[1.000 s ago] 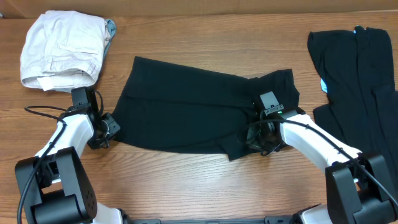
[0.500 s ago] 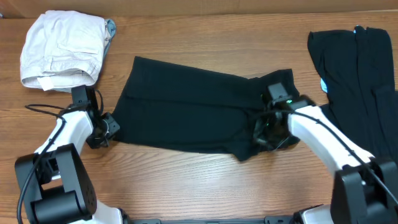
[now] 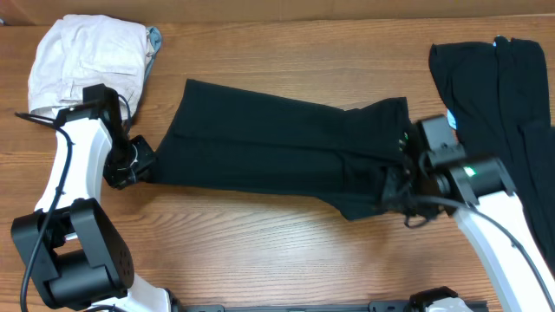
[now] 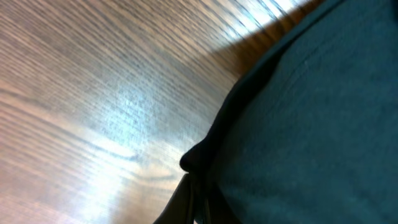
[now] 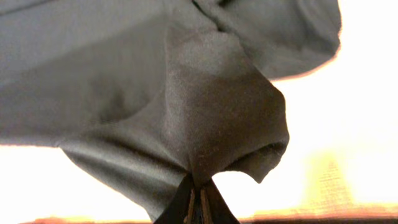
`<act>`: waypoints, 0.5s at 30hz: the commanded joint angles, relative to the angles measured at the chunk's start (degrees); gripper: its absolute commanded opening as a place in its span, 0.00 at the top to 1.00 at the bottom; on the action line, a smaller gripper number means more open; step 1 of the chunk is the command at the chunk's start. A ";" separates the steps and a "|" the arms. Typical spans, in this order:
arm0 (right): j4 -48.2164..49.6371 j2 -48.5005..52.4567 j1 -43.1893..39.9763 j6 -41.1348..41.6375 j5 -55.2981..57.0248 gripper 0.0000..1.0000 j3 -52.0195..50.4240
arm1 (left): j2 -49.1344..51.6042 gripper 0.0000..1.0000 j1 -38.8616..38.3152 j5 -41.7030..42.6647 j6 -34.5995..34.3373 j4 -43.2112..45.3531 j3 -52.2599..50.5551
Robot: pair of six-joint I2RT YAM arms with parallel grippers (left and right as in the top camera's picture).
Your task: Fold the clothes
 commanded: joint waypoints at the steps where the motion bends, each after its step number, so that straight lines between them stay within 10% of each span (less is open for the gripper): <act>1: -2.84 -5.42 -0.22 0.37 0.26 0.96 1.53 | -1.16 0.96 0.00 -0.26 3.04 -1.95 1.97; 15: -0.48 -7.63 -0.22 0.46 2.99 0.96 1.46 | -2.40 0.96 -1.64 2.34 3.91 4.66 1.97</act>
